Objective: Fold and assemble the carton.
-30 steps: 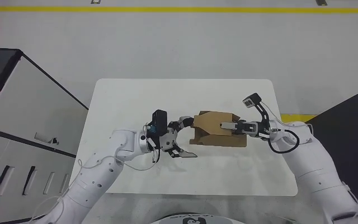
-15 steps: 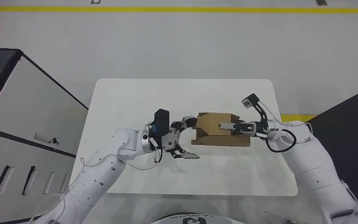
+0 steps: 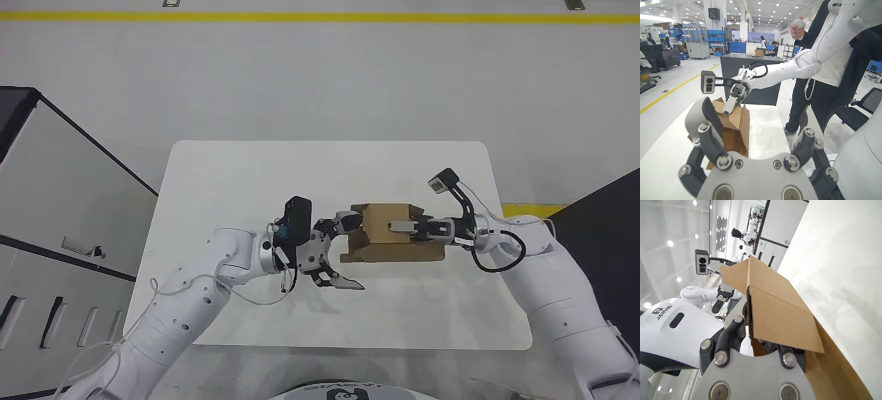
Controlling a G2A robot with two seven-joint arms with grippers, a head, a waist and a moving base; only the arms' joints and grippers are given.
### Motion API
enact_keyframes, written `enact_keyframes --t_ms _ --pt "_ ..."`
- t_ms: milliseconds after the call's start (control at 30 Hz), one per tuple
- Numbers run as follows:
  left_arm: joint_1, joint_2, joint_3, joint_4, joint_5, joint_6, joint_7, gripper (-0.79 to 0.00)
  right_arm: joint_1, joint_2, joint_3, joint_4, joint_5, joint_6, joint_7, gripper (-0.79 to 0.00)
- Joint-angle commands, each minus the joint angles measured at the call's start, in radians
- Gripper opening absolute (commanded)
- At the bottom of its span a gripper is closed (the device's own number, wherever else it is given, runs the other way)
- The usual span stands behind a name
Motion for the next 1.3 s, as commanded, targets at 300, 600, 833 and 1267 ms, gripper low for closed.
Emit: enact_keyframes --t_ms 300,600,833,1267 --pt "-0.053 -0.019 0.057 0.013 0.005 0.005 -0.01 0.0 -0.002 -0.003 -0.003 -0.006 0.003 0.002 0.006 -0.785" --pt "-0.072 -0.028 0.072 0.031 0.008 0.018 -0.008 0.0 -0.01 -0.006 0.0 -0.008 0.014 0.001 0.005 -0.785" --pt "-0.029 -0.011 -0.01 0.016 0.029 0.026 0.022 0.0 -0.023 -0.003 0.026 -0.025 0.073 -0.006 0.008 -0.785" --pt "0.024 0.002 -0.063 -0.007 0.045 0.024 0.036 0.0 -0.058 0.008 0.055 -0.095 0.129 -0.021 -0.006 -0.785"
